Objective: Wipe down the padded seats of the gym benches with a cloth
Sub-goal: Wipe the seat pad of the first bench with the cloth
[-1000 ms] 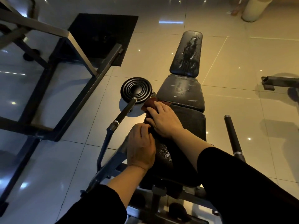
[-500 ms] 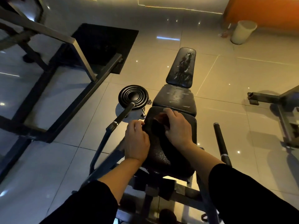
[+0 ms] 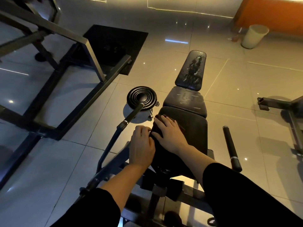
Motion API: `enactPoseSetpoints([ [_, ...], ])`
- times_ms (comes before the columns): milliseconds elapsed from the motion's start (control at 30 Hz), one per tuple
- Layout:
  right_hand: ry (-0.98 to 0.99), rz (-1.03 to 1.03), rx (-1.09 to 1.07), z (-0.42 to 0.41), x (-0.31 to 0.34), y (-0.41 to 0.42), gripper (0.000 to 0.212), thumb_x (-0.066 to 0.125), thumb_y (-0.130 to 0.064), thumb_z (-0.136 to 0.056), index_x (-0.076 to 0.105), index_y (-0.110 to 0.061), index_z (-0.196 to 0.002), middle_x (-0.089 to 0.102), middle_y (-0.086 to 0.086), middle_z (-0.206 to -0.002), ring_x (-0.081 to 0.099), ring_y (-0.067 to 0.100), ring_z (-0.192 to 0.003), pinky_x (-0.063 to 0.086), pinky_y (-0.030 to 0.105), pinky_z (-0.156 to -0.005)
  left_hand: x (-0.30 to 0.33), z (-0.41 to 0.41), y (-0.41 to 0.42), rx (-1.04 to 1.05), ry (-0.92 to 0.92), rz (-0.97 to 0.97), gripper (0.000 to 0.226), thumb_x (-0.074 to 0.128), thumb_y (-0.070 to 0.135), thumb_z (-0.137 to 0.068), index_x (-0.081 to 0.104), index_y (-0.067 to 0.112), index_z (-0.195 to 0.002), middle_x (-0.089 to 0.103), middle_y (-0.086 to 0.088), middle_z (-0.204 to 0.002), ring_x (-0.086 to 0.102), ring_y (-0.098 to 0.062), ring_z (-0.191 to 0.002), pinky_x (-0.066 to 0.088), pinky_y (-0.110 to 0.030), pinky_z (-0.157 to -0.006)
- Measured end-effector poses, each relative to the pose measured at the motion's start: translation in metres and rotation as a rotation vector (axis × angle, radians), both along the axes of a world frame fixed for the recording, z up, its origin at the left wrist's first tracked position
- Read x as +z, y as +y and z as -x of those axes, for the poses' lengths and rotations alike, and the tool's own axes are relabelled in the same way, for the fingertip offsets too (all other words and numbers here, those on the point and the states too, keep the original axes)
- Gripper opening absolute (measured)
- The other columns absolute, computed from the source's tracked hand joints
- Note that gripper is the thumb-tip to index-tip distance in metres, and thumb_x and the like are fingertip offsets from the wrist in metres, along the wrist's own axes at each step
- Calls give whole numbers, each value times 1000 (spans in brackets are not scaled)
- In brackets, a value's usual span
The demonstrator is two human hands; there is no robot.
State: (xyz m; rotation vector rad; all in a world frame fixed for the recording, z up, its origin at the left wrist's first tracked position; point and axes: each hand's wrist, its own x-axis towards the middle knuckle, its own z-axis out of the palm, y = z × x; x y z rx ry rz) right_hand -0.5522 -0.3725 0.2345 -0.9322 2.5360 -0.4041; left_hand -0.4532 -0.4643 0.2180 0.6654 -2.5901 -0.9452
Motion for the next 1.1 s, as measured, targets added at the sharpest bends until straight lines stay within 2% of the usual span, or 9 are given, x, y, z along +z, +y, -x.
enactPoseSetpoints([
  [100,10,68,79,-9,-3,10,55,39,-44,-101,24,-29,-152,15,-1,-162,4,17,-149,-2,37,-120,-8,-2,-1,-43,1,1,19,50,13,-97,59,9,-113,54,-7,-116,54,-16,-100,52,-28,-87],
  [200,-13,74,112,-1,-6,19,50,38,-42,-102,29,-30,-150,17,-4,-161,6,14,-149,1,36,-120,-12,2,-1,-124,-14,9,22,53,14,-96,59,10,-117,55,-8,-119,53,-17,-105,44,-21,-91],
  [467,1,62,-91,37,-15,-10,45,42,-36,-102,40,-24,-145,25,1,-159,14,22,-148,11,42,-122,-12,12,-5,-150,-28,18,24,54,10,-94,61,10,-117,56,-5,-119,51,-17,-111,43,-24,-95],
  [567,45,63,-121,28,-14,-12,45,43,-37,-101,40,-25,-145,25,2,-159,13,22,-148,10,42,-122,-8,17,-2,-156,-23,13,18,54,12,-95,65,11,-109,60,-5,-112,54,-17,-103,45,-24,-87],
  [633,39,77,-95,21,-14,-4,46,45,-37,-101,39,-28,-145,22,0,-160,10,21,-149,9,41,-122,-6,23,1,-156,3,26,12,56,13,-93,67,11,-98,64,-6,-101,57,-18,-92,52,-31,-81],
  [733,-9,79,-56,22,-19,14,47,45,-36,-100,37,-31,-146,20,-4,-160,8,17,-149,9,39,-122,-5,34,11,-173,30,46,18,50,19,-90,66,10,-89,65,-8,-90,57,-18,-80,54,-33,-72],
  [800,-13,69,-61,30,-23,16,47,45,-37,-100,36,-32,-146,21,-6,-160,9,16,-149,12,38,-122,-6,43,18,-172,19,60,23,45,21,-91,64,8,-92,64,-10,-92,56,-19,-79,52,-29,-69],
  [900,14,48,-84,44,-25,11,46,41,-41,-101,38,-30,-146,23,-4,-160,12,17,-148,10,37,-120,-10,50,24,-137,-33,50,14,50,14,-95,61,7,-100,62,-11,-99,55,-20,-83,49,-28,-71],
  [1100,57,34,-96,67,-29,3,45,39,-39,-103,38,-25,-146,26,2,-158,16,21,-147,11,35,-119,-17,52,29,-139,-88,180,23,62,12,-89,59,8,-111,63,-11,-104,60,-25,-89,55,-39,-78],
])
